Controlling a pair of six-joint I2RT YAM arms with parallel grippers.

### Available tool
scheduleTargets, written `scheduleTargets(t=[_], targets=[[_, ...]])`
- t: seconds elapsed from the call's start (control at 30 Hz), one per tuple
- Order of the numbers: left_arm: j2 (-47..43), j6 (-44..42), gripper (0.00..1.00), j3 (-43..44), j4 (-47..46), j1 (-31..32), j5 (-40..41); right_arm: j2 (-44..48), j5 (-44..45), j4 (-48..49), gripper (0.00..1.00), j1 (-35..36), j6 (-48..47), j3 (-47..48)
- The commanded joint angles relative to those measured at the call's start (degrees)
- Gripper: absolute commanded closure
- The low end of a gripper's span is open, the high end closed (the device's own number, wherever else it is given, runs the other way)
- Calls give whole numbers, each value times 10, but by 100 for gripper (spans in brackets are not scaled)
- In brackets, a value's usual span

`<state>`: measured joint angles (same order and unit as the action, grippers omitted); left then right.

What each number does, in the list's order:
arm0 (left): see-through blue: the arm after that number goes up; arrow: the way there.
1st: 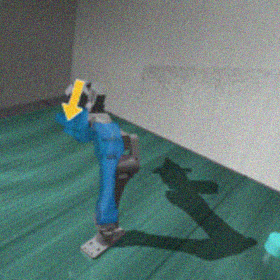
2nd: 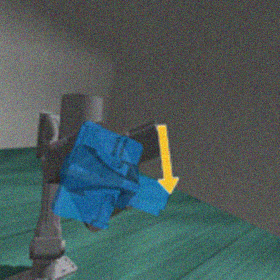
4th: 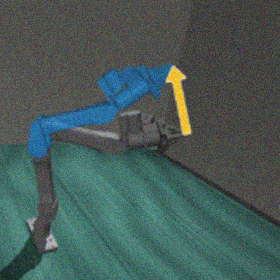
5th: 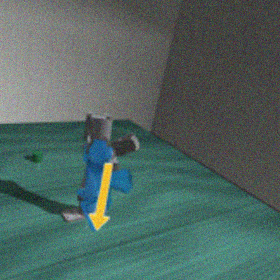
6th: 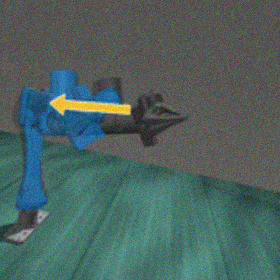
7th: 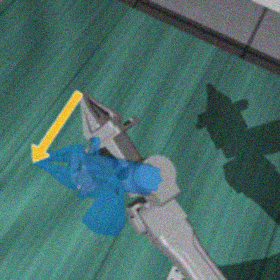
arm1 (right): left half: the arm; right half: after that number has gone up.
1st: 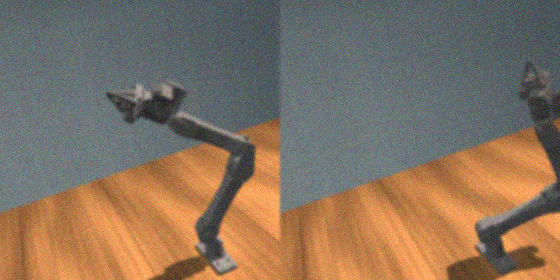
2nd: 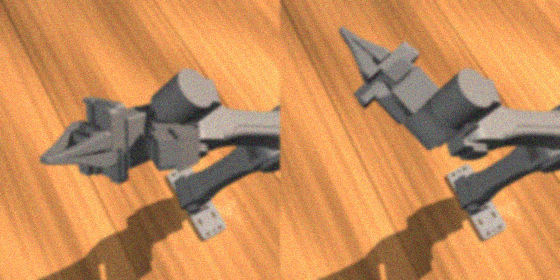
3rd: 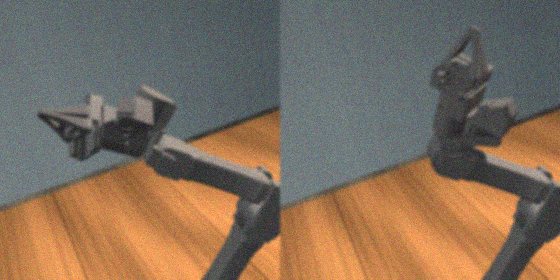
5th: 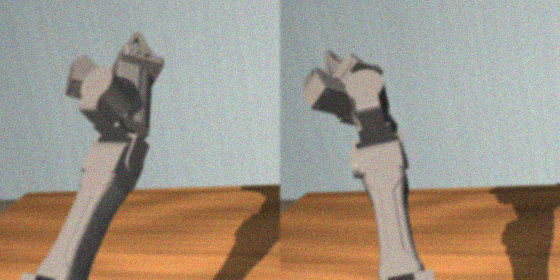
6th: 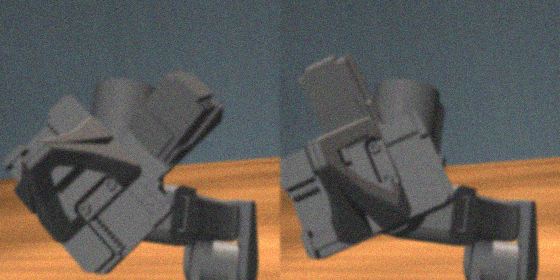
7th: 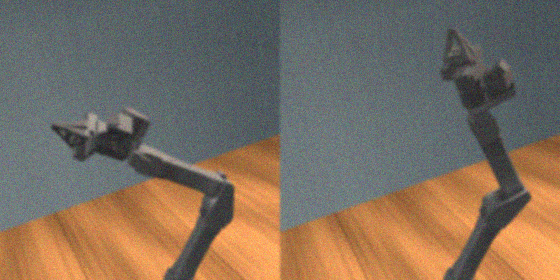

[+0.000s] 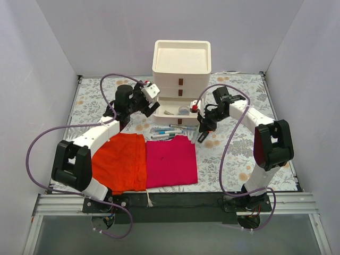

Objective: Sort the stationery into containers
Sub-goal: Close the drawer in the storage box.

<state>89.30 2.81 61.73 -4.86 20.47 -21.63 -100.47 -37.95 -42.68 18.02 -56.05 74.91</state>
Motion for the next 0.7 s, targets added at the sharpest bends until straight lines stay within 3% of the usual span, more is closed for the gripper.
scheduleTargets(t=[0.0, 0.07, 0.1, 0.13, 0.2, 0.67], targets=[[-55, 107, 20, -63, -8, -3, 118, 15, -13, 68, 99, 11, 7, -23], [-75, 127, 34, -75, 12, -10, 119, 8, -1, 131, 99, 15, 28, -35], [-80, 150, 73, -80, 32, -12, 115, 4, 5, 155, 99, 18, 64, -39], [-84, 162, 100, -87, 40, -17, 115, -5, 23, 205, 99, 21, 87, -41], [-94, 185, 100, -93, 46, -22, 121, -10, 45, 246, 99, 26, 132, -44], [-110, 217, 100, -123, 61, -45, 141, -129, 176, 380, 99, 39, 204, 73]])
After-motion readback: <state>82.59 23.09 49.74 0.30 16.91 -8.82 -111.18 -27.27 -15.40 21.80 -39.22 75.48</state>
